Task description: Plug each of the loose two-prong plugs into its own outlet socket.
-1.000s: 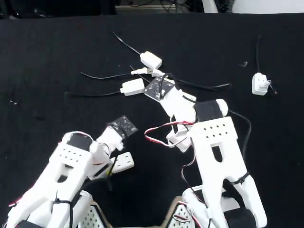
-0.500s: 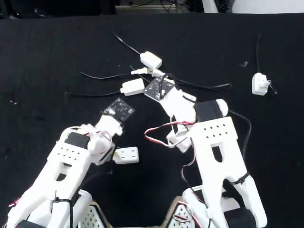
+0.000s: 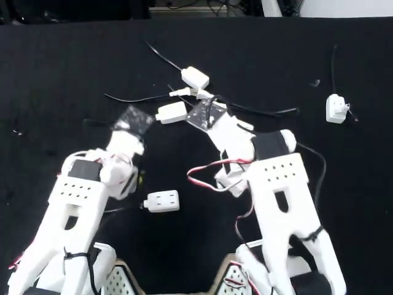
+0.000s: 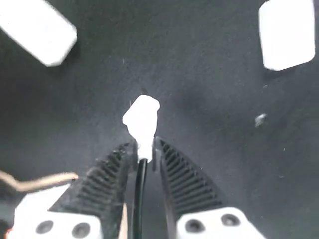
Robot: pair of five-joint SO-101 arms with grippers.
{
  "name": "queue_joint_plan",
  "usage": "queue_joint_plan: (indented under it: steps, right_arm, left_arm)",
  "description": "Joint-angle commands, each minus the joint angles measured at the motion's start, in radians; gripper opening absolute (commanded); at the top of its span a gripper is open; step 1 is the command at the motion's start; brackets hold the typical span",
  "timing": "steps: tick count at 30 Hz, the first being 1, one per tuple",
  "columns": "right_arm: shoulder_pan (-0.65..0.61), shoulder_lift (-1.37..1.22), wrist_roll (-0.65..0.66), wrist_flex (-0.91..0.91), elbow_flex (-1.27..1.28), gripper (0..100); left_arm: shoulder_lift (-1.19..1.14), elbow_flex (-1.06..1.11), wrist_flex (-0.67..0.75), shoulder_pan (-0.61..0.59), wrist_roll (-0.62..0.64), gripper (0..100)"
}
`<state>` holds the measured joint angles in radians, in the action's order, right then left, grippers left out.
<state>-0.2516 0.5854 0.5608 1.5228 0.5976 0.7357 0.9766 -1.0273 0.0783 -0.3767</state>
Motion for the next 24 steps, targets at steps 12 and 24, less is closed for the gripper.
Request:
queue_joint_plan:
  steps: [12, 24]
  right_arm:
    - [-0.321, 0.179, -0.269, -0.373, 0.091, 1.1]
    - [-0.359, 0.183, -0.321, -0.603, 0.223, 1.1]
  left_arm:
    - [0.017, -0.008, 0.315, -0.001, 0.548, 20]
    - [0.017, -0.004, 0.330, -0.001, 0.598, 20]
